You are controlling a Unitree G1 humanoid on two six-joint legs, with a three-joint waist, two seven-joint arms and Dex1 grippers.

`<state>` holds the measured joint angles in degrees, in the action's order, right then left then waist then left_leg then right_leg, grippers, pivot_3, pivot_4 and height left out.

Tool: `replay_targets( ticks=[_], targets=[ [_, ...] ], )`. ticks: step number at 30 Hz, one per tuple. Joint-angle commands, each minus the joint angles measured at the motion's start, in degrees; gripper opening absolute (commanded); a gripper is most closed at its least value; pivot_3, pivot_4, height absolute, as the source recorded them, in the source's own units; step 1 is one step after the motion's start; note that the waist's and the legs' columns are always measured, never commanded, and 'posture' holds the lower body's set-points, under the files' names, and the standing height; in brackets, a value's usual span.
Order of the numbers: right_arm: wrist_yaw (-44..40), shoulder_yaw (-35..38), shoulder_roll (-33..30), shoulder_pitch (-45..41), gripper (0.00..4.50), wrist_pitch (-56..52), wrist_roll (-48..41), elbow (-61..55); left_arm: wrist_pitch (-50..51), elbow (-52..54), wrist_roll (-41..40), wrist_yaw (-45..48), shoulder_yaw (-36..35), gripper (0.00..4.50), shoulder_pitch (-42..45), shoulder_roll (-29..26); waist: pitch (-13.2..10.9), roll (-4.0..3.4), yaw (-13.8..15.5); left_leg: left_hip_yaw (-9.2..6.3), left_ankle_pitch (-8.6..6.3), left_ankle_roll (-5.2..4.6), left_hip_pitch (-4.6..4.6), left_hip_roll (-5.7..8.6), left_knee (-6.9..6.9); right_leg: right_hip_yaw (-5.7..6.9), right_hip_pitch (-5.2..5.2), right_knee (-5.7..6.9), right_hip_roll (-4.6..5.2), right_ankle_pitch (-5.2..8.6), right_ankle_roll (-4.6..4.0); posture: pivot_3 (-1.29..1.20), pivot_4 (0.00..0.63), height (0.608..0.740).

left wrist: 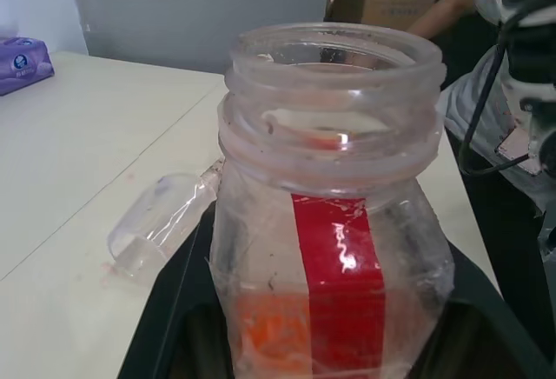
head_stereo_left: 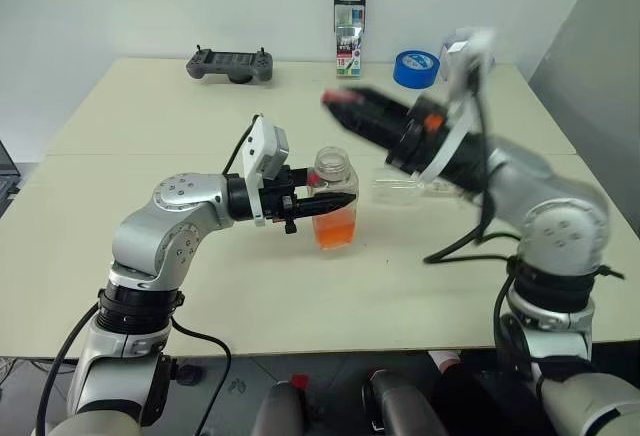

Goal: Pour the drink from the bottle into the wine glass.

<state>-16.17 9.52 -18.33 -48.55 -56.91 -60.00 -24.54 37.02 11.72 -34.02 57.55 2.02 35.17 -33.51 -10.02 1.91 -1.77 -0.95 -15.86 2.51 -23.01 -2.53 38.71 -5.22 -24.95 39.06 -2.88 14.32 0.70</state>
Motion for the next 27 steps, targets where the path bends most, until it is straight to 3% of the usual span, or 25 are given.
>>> replay_targets(
  ticks=[1, 4, 7, 11, 14, 22, 27],
  targets=[
    [-0.20, -3.65, -7.29, 6.81, 1.81, 5.61, 12.11, -5.70, -0.81, 2.26, -0.79, -0.22, -1.04, 1.81, 0.33, 0.05, 0.03, 0.05, 0.17, -0.01, 0.00, 0.00, -0.03, 0.03, 0.00, 0.00, -0.01, -0.03, 0.03, 0.00, 0.01, 0.00, 0.150, 0.740],
    [1.13, -6.97, -12.91, 18.18, 1.81, 12.90, 24.45, -7.87, -0.87, 2.27, -0.80, -0.42, -1.15, 1.81, 0.17, 0.03, 0.04, 0.08, 0.09, 0.11, 0.00, 0.00, -0.04, 0.10, 0.00, -0.08, 0.00, -0.07, 0.07, 0.05, 0.08, 0.00, 0.150, 0.740],
    [4.52, -7.51, -13.23, 33.13, 1.81, 18.66, 33.49, -7.28, -0.96, 2.23, -0.75, -0.71, -1.13, 1.81, 0.02, 0.17, 0.09, 0.15, 0.17, 0.08, 0.00, 0.00, -0.02, 0.11, 0.02, -0.19, 0.04, -0.06, 0.09, 0.12, 0.20, 0.00, 0.150, 0.740],
    [7.41, -12.23, -7.87, 42.81, 1.81, 24.64, 40.89, -3.85, -1.03, 2.03, -0.56, -1.03, -0.74, 1.81, 0.36, 0.69, 0.05, 0.06, -0.50, 0.24, 0.01, 0.02, 0.04, 0.06, 0.01, -0.28, -0.06, 0.06, 0.03, 0.15, 0.26, 0.00, 0.150, 0.740],
    [9.36, -12.95, -3.13, 44.12, 1.81, 25.11, 43.22, -0.60, -0.92, 1.84, -0.37, -0.98, -0.65, 1.81, 0.85, 0.92, 0.05, 0.02, -0.95, 0.25, 0.01, 0.02, 0.11, -0.07, 0.00, -0.27, -0.06, 0.10, -0.10, 0.16, 0.27, 0.00, 0.150, 0.740],
    [9.62, -11.50, 0.84, 42.39, 4.38, 24.01, 45.61, 3.31, -0.66, 1.70, -0.30, -0.56, -1.10, 1.81, 1.14, 0.04, 0.05, 0.03, -0.39, 0.27, 0.01, 0.01, 0.06, 0.02, 0.00, -0.27, -0.05, 0.02, -0.09, 0.12, 0.18, 0.00, 0.150, 0.740],
    [8.73, -11.37, 0.32, 41.94, 4.44, 22.41, 46.03, 1.43, -0.63, 1.98, -0.42, -0.87, -1.22, 1.81, 0.81, -0.06, 0.05, 0.02, -0.19, 0.25, 0.00, 0.01, 0.06, 0.01, 0.00, -0.25, -0.05, 0.02, -0.09, 0.13, 0.20, 0.00, 0.150, 0.740]
  ],
)
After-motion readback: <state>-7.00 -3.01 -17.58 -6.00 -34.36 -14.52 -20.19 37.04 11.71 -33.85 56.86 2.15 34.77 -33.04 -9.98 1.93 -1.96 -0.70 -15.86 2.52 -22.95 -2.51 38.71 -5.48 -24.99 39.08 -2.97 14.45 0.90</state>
